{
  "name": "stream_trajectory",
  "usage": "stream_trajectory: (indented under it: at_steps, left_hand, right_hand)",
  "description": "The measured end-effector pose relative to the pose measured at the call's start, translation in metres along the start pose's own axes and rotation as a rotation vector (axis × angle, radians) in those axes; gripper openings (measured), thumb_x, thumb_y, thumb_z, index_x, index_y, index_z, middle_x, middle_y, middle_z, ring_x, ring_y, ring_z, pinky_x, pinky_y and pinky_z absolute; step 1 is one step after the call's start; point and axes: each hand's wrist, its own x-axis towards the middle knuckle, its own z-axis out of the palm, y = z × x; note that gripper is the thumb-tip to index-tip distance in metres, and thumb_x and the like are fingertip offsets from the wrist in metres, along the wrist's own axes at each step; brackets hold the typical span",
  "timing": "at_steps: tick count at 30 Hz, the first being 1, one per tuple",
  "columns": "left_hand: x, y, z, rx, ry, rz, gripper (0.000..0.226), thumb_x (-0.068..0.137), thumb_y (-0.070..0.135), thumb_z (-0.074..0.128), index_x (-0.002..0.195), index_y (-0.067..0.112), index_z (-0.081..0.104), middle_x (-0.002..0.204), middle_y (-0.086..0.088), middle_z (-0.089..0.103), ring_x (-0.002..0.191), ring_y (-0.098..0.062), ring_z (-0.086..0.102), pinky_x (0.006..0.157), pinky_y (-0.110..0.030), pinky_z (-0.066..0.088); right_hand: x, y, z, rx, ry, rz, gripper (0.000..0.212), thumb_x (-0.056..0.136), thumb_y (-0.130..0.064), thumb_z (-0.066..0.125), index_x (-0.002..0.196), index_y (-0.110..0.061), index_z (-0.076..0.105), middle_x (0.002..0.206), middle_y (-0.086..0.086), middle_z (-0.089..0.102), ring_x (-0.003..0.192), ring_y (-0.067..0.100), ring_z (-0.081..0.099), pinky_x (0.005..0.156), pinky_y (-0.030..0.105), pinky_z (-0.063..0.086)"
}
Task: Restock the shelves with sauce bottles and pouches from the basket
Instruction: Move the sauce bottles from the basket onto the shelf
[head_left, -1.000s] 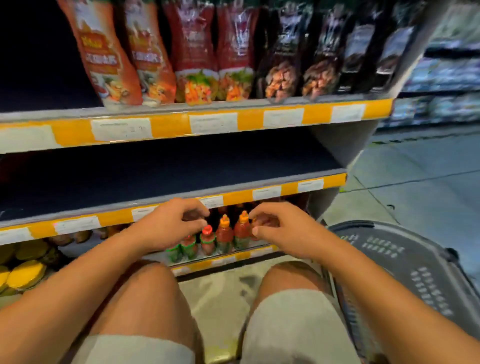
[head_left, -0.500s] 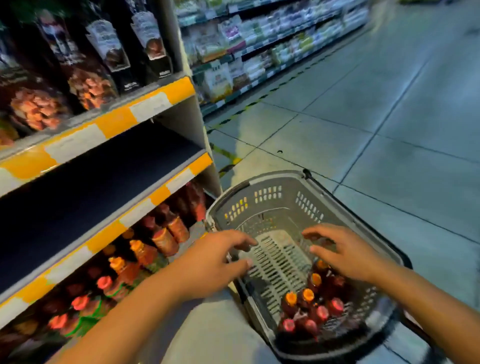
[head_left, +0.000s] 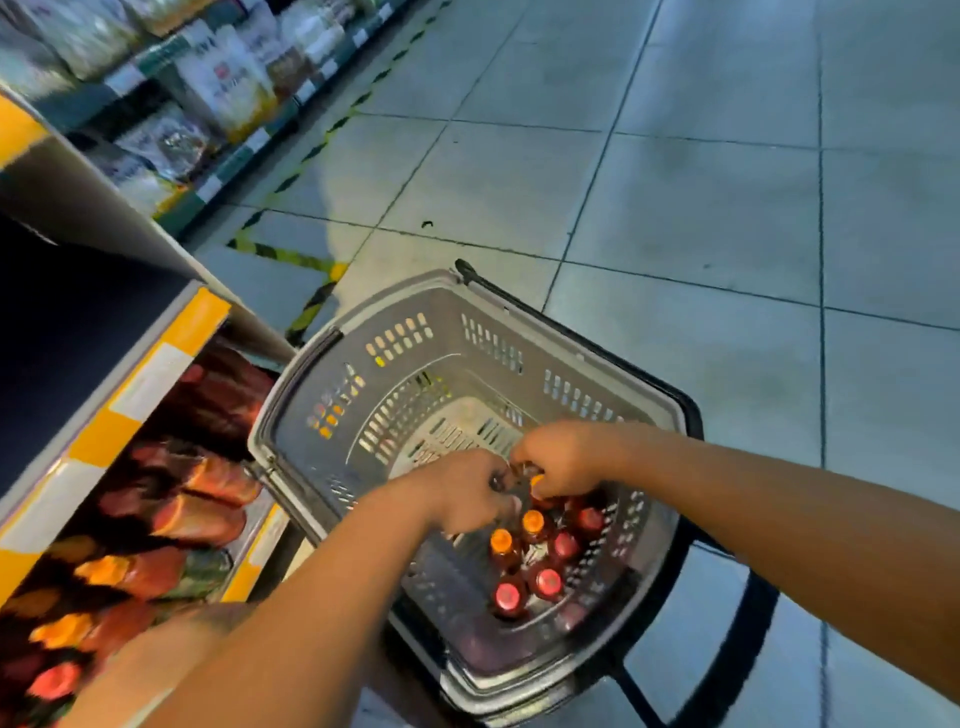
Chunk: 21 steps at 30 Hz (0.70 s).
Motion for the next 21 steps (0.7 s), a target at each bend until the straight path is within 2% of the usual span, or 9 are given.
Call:
stream_trajectory:
  at_steps: [3,8,10,12,15,18,19,21]
  left_hand:
    - [0.022,-0.012,0.017,-0.072,0.017,-0.078,0.02,0.096,0.032,0.065,0.099,0.013,0.069,0.103,-0.014,0.073,0.095,-0.031,0.066,0.07,-0.028,0.042]
    - [0.04,-0.029,0.054,0.018,-0.057,-0.189,0.031,0.095,0.029,0.064,0.123,0.016,0.068,0.121,-0.009,0.069,0.106,-0.028,0.063,0.079,-0.029,0.042]
    - [0.048,-0.033,0.064,0.056,-0.055,-0.2,0.032,0.094,0.028,0.064,0.123,0.015,0.065,0.121,-0.01,0.07,0.11,-0.03,0.065,0.079,-0.031,0.044]
    - [0.055,-0.034,0.073,0.103,-0.106,-0.204,0.031,0.095,0.024,0.063,0.124,0.013,0.065,0.119,-0.011,0.07,0.11,-0.031,0.067,0.081,-0.033,0.049]
    - [0.065,-0.034,0.084,0.207,-0.21,-0.167,0.025,0.095,0.017,0.064,0.117,0.007,0.067,0.113,-0.015,0.072,0.108,-0.032,0.069,0.086,-0.034,0.055]
    - [0.072,-0.035,0.092,0.268,-0.3,-0.144,0.02,0.096,0.015,0.064,0.114,0.006,0.068,0.114,-0.016,0.071,0.109,-0.032,0.068,0.079,-0.031,0.048]
    - [0.073,-0.037,0.094,0.275,-0.311,-0.145,0.022,0.097,0.015,0.064,0.117,0.007,0.067,0.116,-0.016,0.07,0.11,-0.032,0.068,0.079,-0.031,0.047]
    - [0.075,-0.042,0.097,0.255,-0.314,-0.151,0.03,0.097,0.016,0.066,0.126,0.009,0.062,0.121,-0.015,0.069,0.113,-0.032,0.066,0.083,-0.031,0.047]
  right_hand:
    - [0.023,-0.005,0.008,-0.061,-0.089,-0.027,0.028,0.093,-0.023,0.066,0.119,-0.015,0.065,0.115,0.009,0.069,0.105,0.03,0.065,0.081,0.035,0.052]
    - [0.05,-0.009,0.021,-0.235,-0.165,-0.054,0.032,0.088,-0.02,0.072,0.119,-0.022,0.066,0.106,-0.001,0.063,0.103,0.026,0.064,0.086,0.038,0.058]
    - [0.056,-0.002,0.027,-0.263,-0.137,-0.064,0.03,0.089,-0.02,0.067,0.118,-0.023,0.065,0.113,0.001,0.062,0.108,0.027,0.062,0.092,0.042,0.057]
    - [0.059,0.009,0.031,-0.236,-0.092,-0.085,0.025,0.091,-0.02,0.064,0.116,-0.022,0.065,0.119,0.002,0.063,0.109,0.027,0.06,0.092,0.042,0.056]
    - [0.062,0.016,0.034,-0.23,-0.076,-0.085,0.02,0.085,-0.023,0.068,0.105,-0.026,0.067,0.106,0.0,0.066,0.102,0.026,0.062,0.089,0.042,0.055]
    - [0.067,0.008,0.044,-0.304,-0.102,-0.084,0.014,0.084,-0.031,0.071,0.088,-0.026,0.059,0.097,-0.002,0.058,0.105,0.027,0.057,0.095,0.045,0.05]
    - [0.067,0.006,0.048,-0.363,-0.121,-0.111,0.016,0.086,-0.033,0.07,0.088,-0.027,0.055,0.096,0.0,0.056,0.106,0.027,0.056,0.094,0.045,0.049]
    - [0.068,0.002,0.055,-0.449,-0.147,-0.152,0.013,0.09,-0.032,0.067,0.099,-0.025,0.06,0.103,0.004,0.062,0.11,0.029,0.056,0.096,0.046,0.048]
